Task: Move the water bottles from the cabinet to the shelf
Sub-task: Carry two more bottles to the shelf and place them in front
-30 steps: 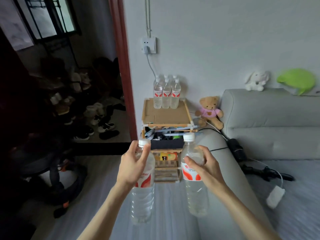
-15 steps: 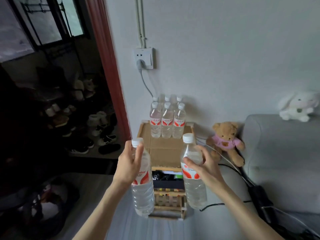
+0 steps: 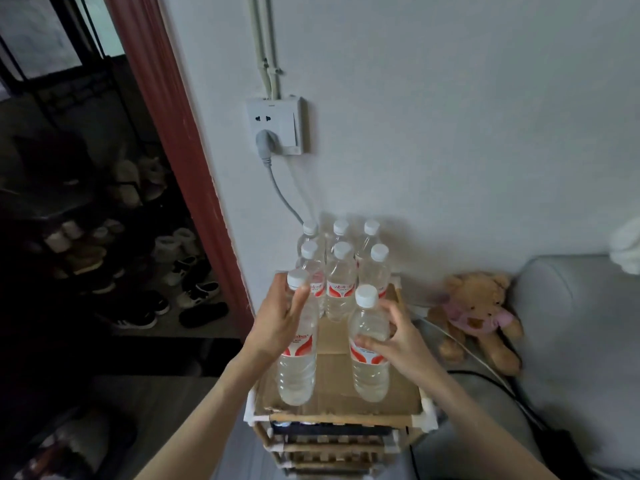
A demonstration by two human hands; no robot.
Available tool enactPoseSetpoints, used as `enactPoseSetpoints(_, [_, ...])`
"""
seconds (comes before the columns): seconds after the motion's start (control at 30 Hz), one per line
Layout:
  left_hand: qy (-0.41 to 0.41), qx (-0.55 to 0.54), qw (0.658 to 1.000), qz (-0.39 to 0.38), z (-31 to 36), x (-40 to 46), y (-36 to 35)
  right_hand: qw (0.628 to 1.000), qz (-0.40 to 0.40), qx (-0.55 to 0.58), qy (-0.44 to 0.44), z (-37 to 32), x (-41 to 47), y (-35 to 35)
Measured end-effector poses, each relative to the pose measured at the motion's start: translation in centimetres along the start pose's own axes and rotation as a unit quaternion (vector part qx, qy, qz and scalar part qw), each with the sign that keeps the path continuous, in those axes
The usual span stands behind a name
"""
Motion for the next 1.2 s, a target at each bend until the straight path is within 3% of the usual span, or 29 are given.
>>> enactPoseSetpoints(0.17, [0.001,0.021,0.998,-0.058,-3.9,3.7,-0.1,1.0,0.011,0.017,-0.003,0.0,3.6,-0.7])
enactPoseSetpoints(0.53, [0.009,0.044,0.997,-0.066,-5.2,5.6,-1.0,0.999,-0.04,0.02,0.004,0.6,5.8,-0.9])
enactPoseSetpoints(0.73, [0.03,0.028,0.995,-0.089,-3.8,5.4,0.1,0.994,-0.069,-0.076,0.031,-0.7,5.2,0.6])
enactPoseSetpoints(0.97, [-0.021,-0.048,0.976,-0.211,-3.9,3.8,2.1,0.974,-0.137,-0.139,0.113,-3.0,5.6,2.5])
enactPoseSetpoints(1.07, [-0.005,-0.051,0.983,-0.175,-4.0,4.0,2.3,0.97,-0.131,-0.165,0.118,-3.5,6.0,2.5])
enactPoseSetpoints(1.2, [0.035,0.006,0.997,-0.066,-3.4,4.7,2.3,0.962,-0.053,-0.242,0.117,-3.9,6.2,3.1])
Point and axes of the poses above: each hand's wrist, its own x-axis towards the middle knuckle, its own y-axis out of the back of the hand, z = x × y, the point moved 2 cm from there along x, towards the middle knuckle, and after that the axes turned 10 degrees about -z, right-handed, at the moved point
